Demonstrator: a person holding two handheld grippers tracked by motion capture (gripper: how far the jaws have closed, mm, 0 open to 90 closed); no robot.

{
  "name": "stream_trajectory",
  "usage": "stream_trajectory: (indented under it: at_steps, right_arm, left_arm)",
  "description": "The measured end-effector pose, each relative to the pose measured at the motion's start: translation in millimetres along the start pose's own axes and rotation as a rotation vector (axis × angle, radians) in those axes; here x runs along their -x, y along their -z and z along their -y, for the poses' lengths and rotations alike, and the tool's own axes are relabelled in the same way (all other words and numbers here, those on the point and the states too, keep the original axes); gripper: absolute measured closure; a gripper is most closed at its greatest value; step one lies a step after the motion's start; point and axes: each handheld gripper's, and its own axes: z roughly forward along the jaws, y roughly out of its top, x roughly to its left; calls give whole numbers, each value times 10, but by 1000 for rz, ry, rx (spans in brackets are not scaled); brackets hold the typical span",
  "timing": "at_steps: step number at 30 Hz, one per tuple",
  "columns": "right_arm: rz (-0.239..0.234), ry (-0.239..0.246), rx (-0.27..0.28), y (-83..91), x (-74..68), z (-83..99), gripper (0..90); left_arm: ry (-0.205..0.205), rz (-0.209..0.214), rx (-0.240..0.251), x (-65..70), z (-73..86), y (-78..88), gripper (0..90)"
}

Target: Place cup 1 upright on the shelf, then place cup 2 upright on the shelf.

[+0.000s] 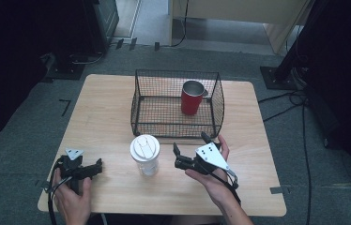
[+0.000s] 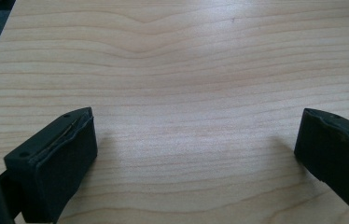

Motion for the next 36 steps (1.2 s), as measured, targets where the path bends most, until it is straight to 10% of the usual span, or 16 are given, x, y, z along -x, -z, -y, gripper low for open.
stream_trajectory:
  at_steps: [17, 36]
  right_arm:
    - [-111, 0, -67, 175, -335, 361, 0]
    - [-223, 6, -86, -50, -743, 422, 0]
  left_arm:
    - [-1, 0, -1, -1, 0, 1, 0]
    - [-2, 0, -1, -1, 0, 1, 0]
